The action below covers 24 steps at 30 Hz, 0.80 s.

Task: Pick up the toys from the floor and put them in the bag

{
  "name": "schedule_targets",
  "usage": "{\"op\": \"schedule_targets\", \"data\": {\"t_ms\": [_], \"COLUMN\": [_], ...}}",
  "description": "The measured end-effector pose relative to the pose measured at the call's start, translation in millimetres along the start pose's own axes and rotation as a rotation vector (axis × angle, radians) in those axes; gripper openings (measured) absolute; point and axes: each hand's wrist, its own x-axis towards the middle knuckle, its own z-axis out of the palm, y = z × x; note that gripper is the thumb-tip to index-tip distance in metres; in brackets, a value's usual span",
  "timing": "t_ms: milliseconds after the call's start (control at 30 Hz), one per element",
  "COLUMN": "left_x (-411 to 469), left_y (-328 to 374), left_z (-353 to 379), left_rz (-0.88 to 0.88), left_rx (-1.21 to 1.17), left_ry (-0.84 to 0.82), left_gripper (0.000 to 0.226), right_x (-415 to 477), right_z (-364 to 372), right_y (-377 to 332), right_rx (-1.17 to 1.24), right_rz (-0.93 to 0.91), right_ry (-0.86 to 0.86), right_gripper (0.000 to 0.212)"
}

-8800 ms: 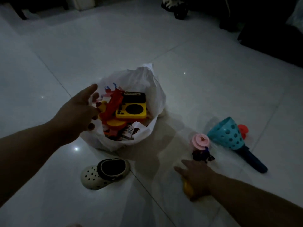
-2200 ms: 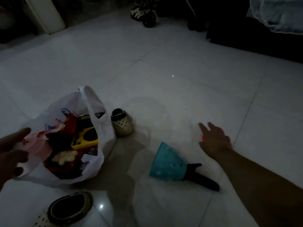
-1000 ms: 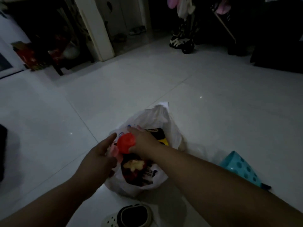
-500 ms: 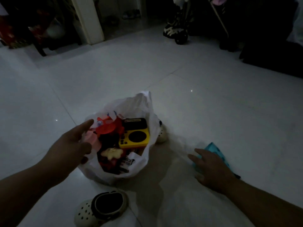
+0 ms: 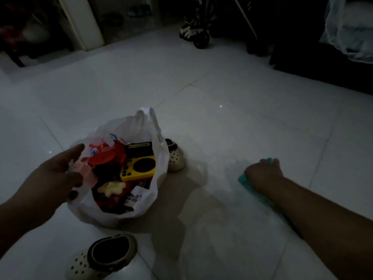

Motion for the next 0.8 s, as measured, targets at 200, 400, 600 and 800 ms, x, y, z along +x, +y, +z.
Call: {"op": "schedule_targets", "data": {"t_ms": [200, 400, 600, 800], "left_x": [-5, -12, -19, -27], "left_y": [6, 10, 12, 18], "left_z": [-2, -4, -14, -20], "left_rz": [0.032, 0.052, 0.036, 0.044], "left_rx": [0.017, 0.007, 0.015, 0.004], "left_ry": [-0.036, -0.051, -0.035, -0.054], "left_gripper": [0.080, 0.077, 0.076, 0.074], "right_x": [-41, -142, -147, -97], "right_z": [-142, -235, -234, -188], "right_y": [-4, -40, -90, -146], "right_rx": [0.322, 0.807, 0.954, 0.481], "right_rz": [-0.279, -0.702, -0.824, -0.713], "right_ry": [0.303, 0.472, 0.636, 0.979], "right_gripper": [0.025, 0.014, 0.016, 0.017]}}
